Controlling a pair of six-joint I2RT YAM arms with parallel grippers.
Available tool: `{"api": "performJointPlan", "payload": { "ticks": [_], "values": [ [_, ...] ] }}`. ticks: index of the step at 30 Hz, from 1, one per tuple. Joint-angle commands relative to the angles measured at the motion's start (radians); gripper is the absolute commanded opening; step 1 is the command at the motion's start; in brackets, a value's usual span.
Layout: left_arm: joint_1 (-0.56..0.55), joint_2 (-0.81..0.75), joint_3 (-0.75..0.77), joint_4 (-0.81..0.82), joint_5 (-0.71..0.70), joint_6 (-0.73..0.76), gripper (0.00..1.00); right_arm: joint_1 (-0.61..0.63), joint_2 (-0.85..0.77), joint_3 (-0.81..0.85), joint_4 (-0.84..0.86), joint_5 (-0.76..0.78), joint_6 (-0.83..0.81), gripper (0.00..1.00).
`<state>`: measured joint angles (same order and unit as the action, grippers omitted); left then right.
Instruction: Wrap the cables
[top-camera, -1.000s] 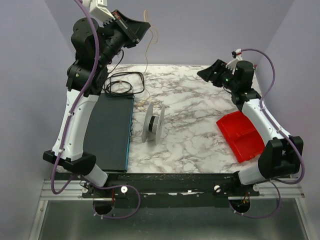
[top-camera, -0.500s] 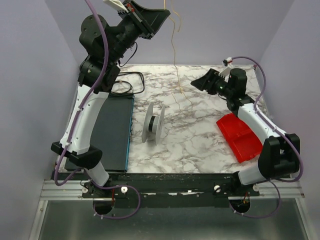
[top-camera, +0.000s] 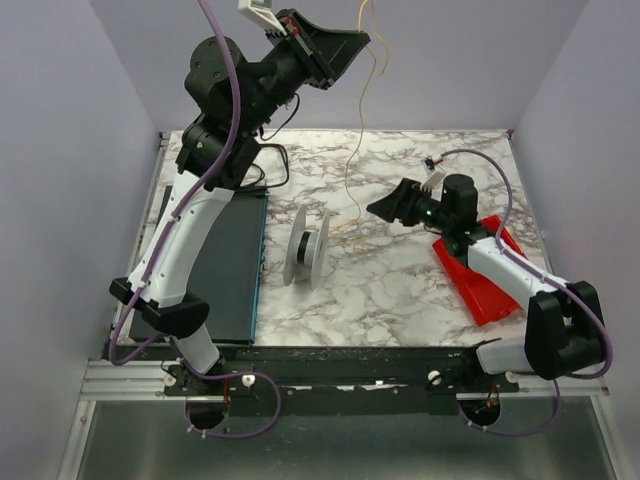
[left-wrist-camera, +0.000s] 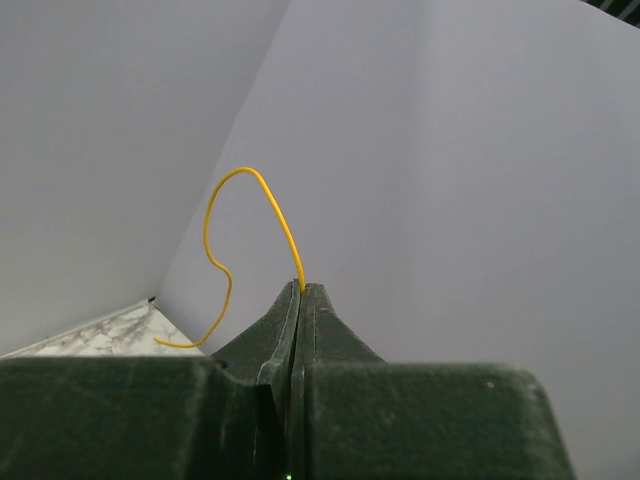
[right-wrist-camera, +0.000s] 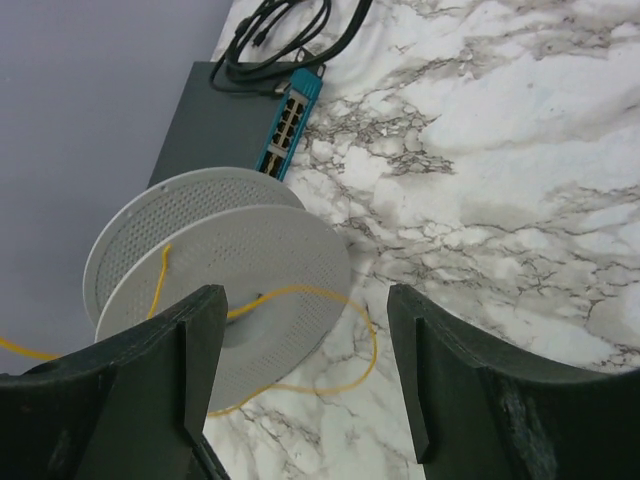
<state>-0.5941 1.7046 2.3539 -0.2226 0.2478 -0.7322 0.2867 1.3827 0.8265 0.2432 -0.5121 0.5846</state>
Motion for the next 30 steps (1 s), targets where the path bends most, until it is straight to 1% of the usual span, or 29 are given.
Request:
{"api": "performJointPlan", "payload": {
  "ticks": [1,3,7,9,12,16,18,20,21,22,24,26,28,30],
  "values": [
    [-0.044,-0.082,-0.057,0.050,-0.069,0.056,0.00,-0.001,-0.066,-0.085,0.104,-0.044,0.039,0.73],
    [-0.055,-0.096,-0.070,0.050,-0.086,0.072,0.00,-0.003,-0.119,-0.126,0.098,0.006,0.049,0.74],
    [-0.064,-0.096,-0.071,0.052,-0.103,0.088,0.00,0.005,-0.171,-0.141,0.095,-0.018,0.090,0.75],
    [-0.065,-0.091,-0.068,0.055,-0.106,0.089,0.00,0.032,-0.175,-0.137,0.083,-0.004,0.094,0.75],
    [-0.067,-0.082,-0.060,0.052,-0.109,0.088,0.00,0.061,-0.174,-0.130,0.050,0.058,0.093,0.75],
    [-0.068,-0.073,-0.048,0.052,-0.108,0.088,0.00,0.068,-0.210,-0.136,0.062,0.178,0.090,0.74],
    [-0.068,-0.063,-0.034,0.044,-0.104,0.087,0.00,0.067,-0.203,-0.107,0.064,0.215,0.086,0.73],
    [-0.067,-0.057,-0.028,0.044,-0.104,0.080,0.00,0.067,-0.175,-0.077,0.055,0.281,0.126,0.71],
    [-0.068,-0.056,-0.030,0.046,-0.104,0.076,0.00,0.067,-0.158,-0.067,0.041,0.329,0.184,0.71],
    [-0.071,-0.055,-0.030,0.045,-0.104,0.074,0.00,0.066,-0.134,-0.056,0.036,0.332,0.219,0.71],
    [-0.074,-0.054,-0.031,0.046,-0.106,0.077,0.00,0.068,-0.096,-0.053,0.074,0.278,0.284,0.71],
    [-0.075,-0.056,-0.036,0.048,-0.107,0.077,0.00,0.074,-0.070,-0.074,0.148,0.225,0.363,0.70],
    [-0.076,-0.055,-0.036,0.048,-0.107,0.074,0.00,0.115,-0.076,-0.068,0.134,0.272,0.328,0.70],
    [-0.079,-0.057,-0.036,0.045,-0.104,0.073,0.00,0.144,-0.105,-0.061,0.087,0.339,0.230,0.72]
  ]
}}
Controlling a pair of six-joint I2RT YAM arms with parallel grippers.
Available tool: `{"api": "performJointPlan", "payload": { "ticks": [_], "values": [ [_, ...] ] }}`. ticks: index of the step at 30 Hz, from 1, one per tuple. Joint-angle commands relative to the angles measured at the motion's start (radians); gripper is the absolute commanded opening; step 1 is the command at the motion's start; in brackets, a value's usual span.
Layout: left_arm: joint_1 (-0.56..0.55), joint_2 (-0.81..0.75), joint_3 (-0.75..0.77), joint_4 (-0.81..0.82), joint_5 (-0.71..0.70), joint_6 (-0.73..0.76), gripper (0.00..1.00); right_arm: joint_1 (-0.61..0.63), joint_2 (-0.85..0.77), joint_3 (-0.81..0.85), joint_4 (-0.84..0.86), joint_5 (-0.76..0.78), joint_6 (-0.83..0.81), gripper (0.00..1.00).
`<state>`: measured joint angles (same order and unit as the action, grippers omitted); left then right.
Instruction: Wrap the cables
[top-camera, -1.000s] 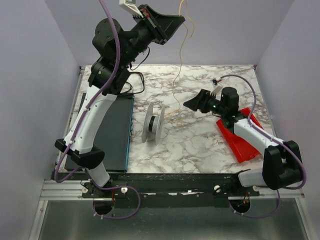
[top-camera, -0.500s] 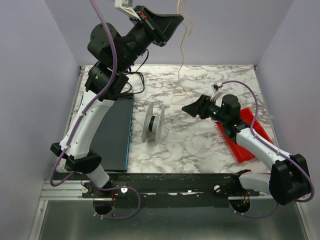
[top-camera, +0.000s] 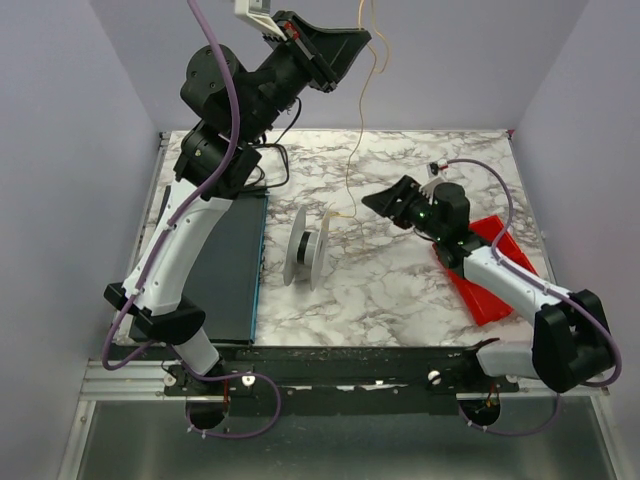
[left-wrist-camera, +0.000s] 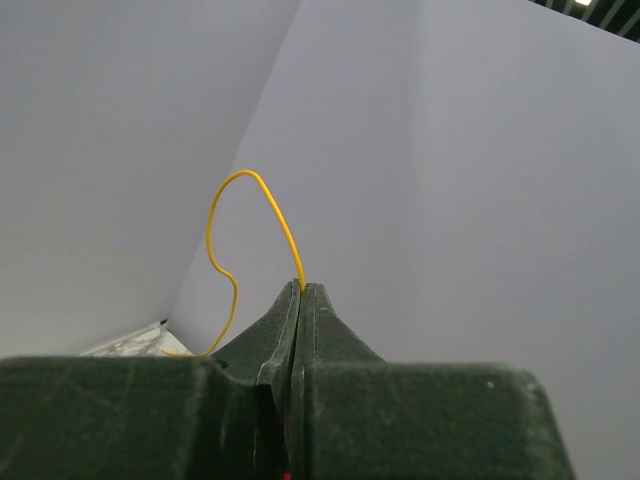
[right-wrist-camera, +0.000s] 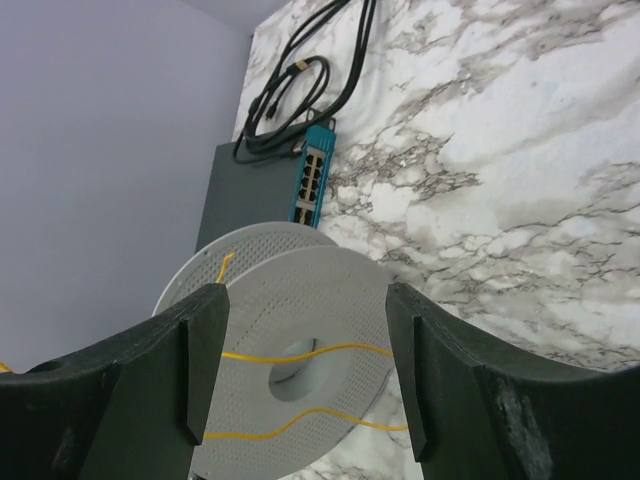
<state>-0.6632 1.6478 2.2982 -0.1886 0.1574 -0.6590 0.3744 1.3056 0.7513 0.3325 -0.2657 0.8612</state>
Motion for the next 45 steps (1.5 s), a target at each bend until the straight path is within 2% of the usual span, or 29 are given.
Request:
{"api": "performJointPlan", "payload": {
  "ticks": [1,6,12,18,26,37,40,45],
  "values": [
    [-0.010,0.000,0.020,0.012,-0.012,-0.002,0.00,0.056,-0.046,0.001,-0.003,0.100,-0.075,0.73],
    [-0.016,-0.011,0.018,0.014,-0.007,-0.007,0.00,0.056,-0.096,-0.098,0.045,0.132,-0.233,0.74],
    [-0.021,-0.009,0.035,0.010,-0.003,-0.007,0.00,0.057,-0.158,-0.245,0.163,0.161,-0.315,0.74],
    [-0.025,0.022,0.074,0.006,0.013,-0.025,0.00,0.057,-0.086,-0.182,0.100,0.216,-0.372,0.74],
    [-0.030,0.046,0.124,-0.004,0.030,-0.037,0.00,0.059,0.093,-0.028,0.074,0.331,-0.327,0.74],
    [-0.029,0.016,0.110,-0.020,0.019,0.003,0.00,0.059,0.126,-0.037,0.129,0.213,-0.247,0.74],
    [-0.029,0.008,0.095,-0.007,0.019,0.001,0.00,0.059,0.164,-0.013,0.107,0.114,-0.246,0.74],
    [-0.029,0.001,0.089,-0.006,0.013,-0.001,0.00,0.099,0.126,-0.097,0.157,0.078,-0.251,0.73]
  ]
}}
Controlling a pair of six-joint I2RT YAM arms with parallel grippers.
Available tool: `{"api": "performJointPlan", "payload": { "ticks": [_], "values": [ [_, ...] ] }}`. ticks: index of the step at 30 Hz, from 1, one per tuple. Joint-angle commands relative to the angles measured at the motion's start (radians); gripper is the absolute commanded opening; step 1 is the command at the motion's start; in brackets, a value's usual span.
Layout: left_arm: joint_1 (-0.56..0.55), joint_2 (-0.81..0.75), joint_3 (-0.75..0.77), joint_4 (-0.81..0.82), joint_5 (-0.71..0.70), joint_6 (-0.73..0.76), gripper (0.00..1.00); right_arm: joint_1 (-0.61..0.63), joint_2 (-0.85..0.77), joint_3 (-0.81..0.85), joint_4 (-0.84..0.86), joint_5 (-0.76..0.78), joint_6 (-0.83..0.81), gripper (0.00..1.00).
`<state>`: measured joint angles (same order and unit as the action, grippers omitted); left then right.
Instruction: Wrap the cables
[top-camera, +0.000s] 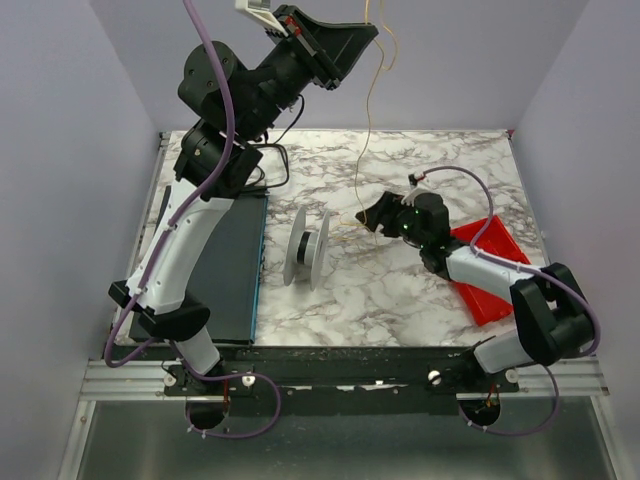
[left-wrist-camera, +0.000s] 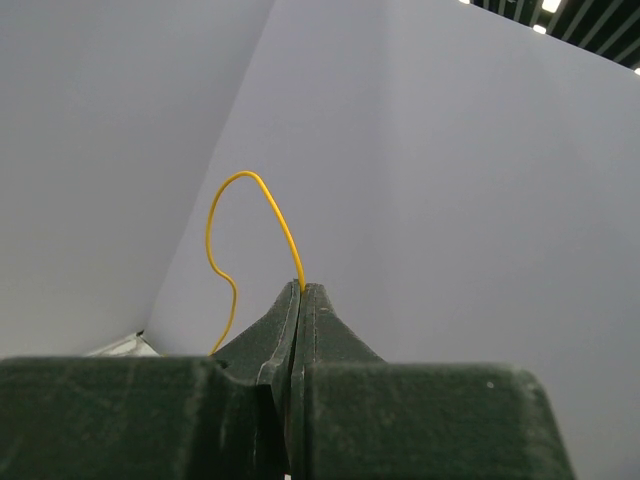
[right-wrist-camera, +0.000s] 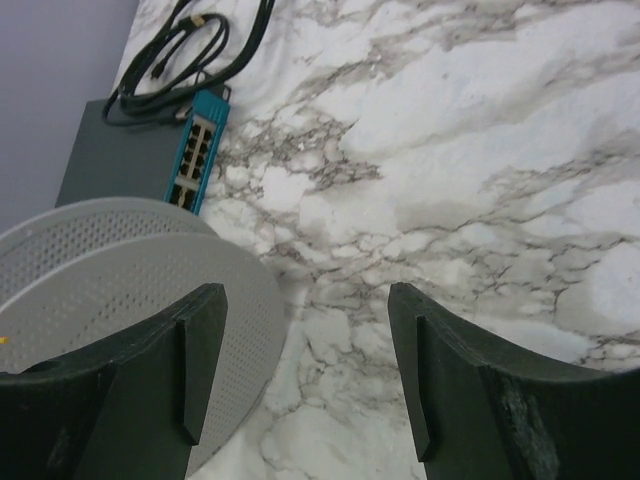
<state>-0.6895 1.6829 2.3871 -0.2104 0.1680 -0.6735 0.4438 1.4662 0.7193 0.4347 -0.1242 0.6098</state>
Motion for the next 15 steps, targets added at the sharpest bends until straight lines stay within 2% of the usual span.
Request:
{"api": "performJointPlan", "payload": {
  "ticks": [1,6,15],
  "values": [
    [-0.003,-0.037,-0.003,0.014,0.001,0.014,0.00,0.030,-0.055,-0.095,0.062,-0.054,0.006,0.73],
    [-0.006,-0.050,-0.018,0.024,0.017,-0.007,0.00,0.029,-0.166,-0.131,-0.035,0.063,-0.001,0.75],
    [-0.016,-0.065,-0.024,0.043,0.037,-0.008,0.00,0.026,-0.242,-0.117,-0.086,0.103,-0.002,0.77]
  ]
}}
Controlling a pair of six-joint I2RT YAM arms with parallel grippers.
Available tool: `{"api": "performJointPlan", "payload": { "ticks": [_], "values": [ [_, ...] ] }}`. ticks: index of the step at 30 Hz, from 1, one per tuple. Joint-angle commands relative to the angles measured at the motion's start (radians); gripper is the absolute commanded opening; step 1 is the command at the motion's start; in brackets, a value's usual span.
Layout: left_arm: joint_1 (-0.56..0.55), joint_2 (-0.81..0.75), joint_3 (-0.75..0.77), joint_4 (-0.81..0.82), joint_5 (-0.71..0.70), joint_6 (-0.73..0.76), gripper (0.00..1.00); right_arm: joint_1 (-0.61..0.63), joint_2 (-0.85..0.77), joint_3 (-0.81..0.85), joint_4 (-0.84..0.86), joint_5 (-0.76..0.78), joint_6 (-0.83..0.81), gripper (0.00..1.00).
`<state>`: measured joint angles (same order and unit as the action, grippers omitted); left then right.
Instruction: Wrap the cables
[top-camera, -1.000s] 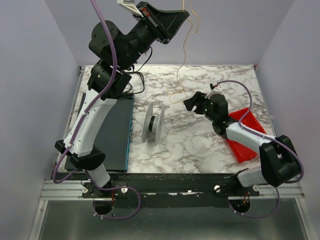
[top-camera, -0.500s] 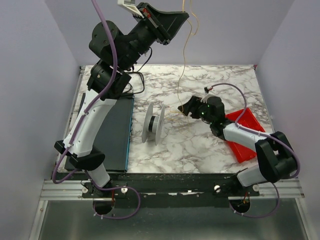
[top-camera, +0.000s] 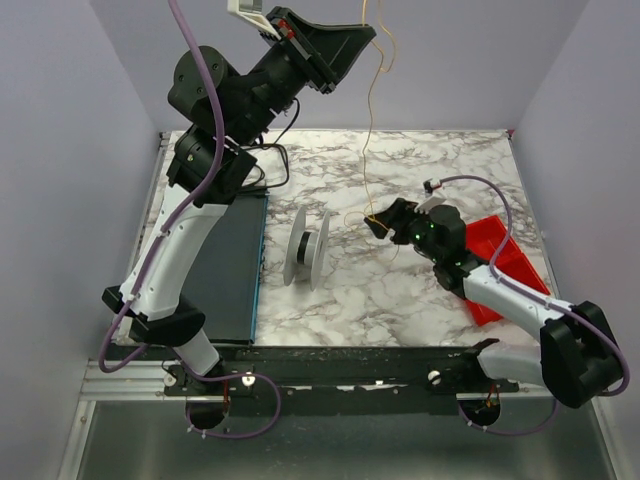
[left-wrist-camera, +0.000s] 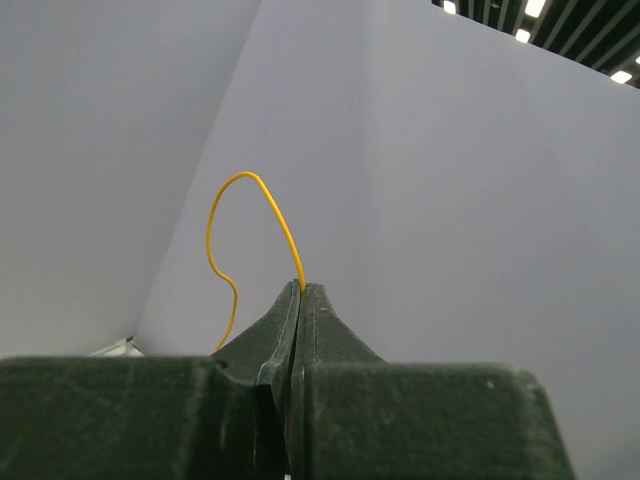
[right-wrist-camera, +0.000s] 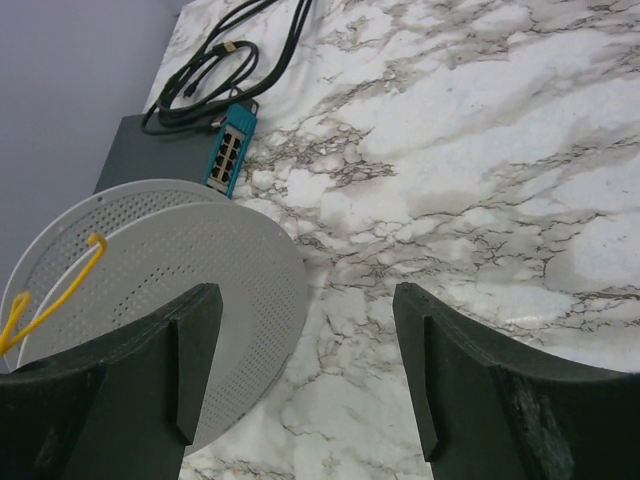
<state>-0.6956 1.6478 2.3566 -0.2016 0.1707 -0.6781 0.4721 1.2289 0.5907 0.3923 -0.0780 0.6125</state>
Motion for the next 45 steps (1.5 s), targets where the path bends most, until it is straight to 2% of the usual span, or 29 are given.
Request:
{"api": "performJointPlan", "payload": {
  "ticks": [1,4,16,22,27,34,37,40,45],
  "values": [
    [-0.009,-0.026,0.014,0.032,0.038,-0.002,0.00,-0.001,0.009,0.020,-0.057,0.071,-0.004,0.77],
    [-0.009,-0.019,0.027,0.028,0.046,0.003,0.00,-0.003,0.054,0.075,-0.130,0.152,0.014,0.79],
    [-0.010,-0.023,0.019,0.044,0.065,0.005,0.00,-0.016,0.146,0.209,-0.210,0.272,0.039,0.82],
    [-0.009,-0.018,0.017,0.048,0.048,0.005,0.00,-0.092,0.115,0.223,-0.257,0.224,0.037,0.82],
    [-0.010,-0.006,0.018,0.056,0.050,-0.002,0.00,-0.097,0.086,0.209,-0.272,0.194,0.022,0.82],
    [-0.010,0.004,0.021,0.052,0.048,0.000,0.00,-0.096,-0.113,0.061,-0.182,0.091,-0.034,0.83],
    [-0.010,0.007,0.021,0.054,0.051,-0.003,0.00,-0.096,-0.176,0.017,-0.150,-0.040,-0.077,0.83],
    [-0.010,0.007,0.021,0.055,0.052,-0.003,0.00,-0.074,-0.163,-0.010,-0.142,-0.131,-0.108,0.83],
    [-0.011,0.005,0.022,0.054,0.050,-0.003,0.00,-0.009,-0.123,-0.058,-0.106,-0.113,-0.106,0.84]
  ]
}}
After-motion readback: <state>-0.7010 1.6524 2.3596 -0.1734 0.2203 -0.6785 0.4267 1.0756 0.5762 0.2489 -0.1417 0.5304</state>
